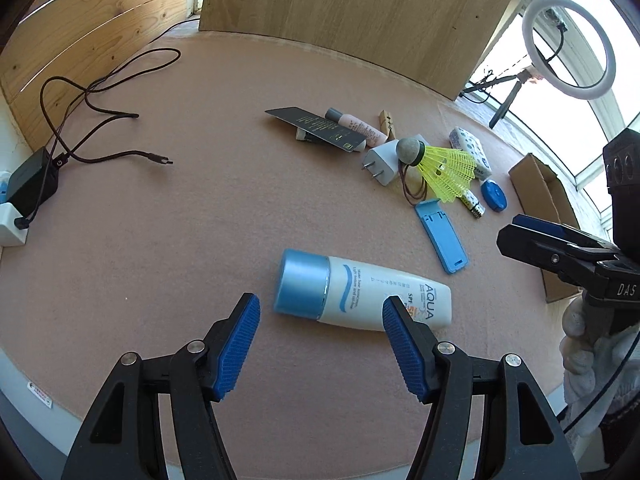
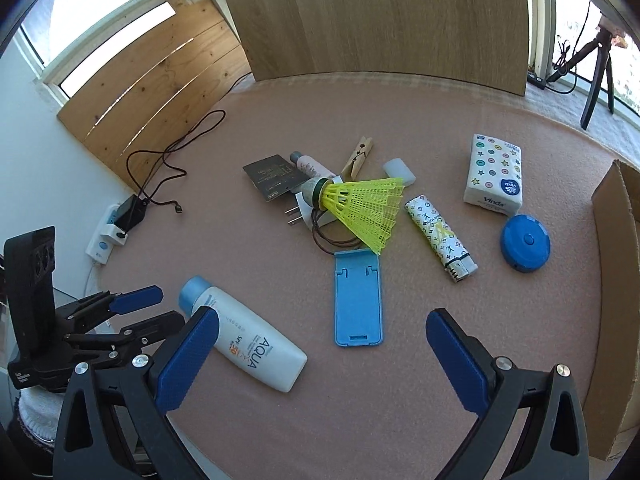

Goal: Organize objects
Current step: 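Move the right tool to the sunscreen bottle and close its fingers on it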

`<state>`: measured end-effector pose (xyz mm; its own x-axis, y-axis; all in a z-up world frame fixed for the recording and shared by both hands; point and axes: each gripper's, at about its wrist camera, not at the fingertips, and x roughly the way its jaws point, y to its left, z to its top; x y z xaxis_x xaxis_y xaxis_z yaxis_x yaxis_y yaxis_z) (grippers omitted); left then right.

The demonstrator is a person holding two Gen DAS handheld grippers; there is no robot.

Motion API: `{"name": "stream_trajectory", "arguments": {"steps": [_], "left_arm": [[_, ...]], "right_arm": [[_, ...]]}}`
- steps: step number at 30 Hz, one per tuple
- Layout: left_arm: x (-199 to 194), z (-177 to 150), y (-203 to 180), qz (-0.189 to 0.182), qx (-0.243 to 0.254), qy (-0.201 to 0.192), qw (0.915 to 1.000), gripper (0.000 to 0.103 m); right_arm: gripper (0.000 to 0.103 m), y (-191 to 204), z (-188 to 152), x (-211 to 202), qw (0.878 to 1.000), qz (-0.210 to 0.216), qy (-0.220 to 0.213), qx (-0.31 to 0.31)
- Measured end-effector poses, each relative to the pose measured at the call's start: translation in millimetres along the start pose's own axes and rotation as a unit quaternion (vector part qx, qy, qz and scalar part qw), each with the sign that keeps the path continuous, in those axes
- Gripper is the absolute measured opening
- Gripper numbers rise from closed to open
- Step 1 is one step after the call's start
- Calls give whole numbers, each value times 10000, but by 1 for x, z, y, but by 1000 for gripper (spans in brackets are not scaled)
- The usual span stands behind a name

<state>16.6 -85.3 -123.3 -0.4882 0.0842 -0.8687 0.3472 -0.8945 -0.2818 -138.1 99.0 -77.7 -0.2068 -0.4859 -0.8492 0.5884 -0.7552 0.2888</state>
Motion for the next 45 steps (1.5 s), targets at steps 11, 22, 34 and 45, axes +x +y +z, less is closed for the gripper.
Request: {"name": "stream_trajectory", "arguments": {"steps": [11, 22, 34, 45], "left_arm": [[8, -17, -1, -241, -368, 62, 9990, 67], [20, -9, 8, -364, -282, 210, 9987, 67], [25, -17, -1, -435, 155, 398, 9981, 65], [31, -16, -3, -691, -72, 377, 9969, 67]], "right_arm": [[91, 28, 16, 54, 9923, 681, 827, -623], [53, 20, 5, 80, 9806, 1302, 1463, -42], [43, 29, -15, 85, 9637, 1870, 1849, 455], [45, 65, -9, 85, 9785, 1242, 1573, -495]]}}
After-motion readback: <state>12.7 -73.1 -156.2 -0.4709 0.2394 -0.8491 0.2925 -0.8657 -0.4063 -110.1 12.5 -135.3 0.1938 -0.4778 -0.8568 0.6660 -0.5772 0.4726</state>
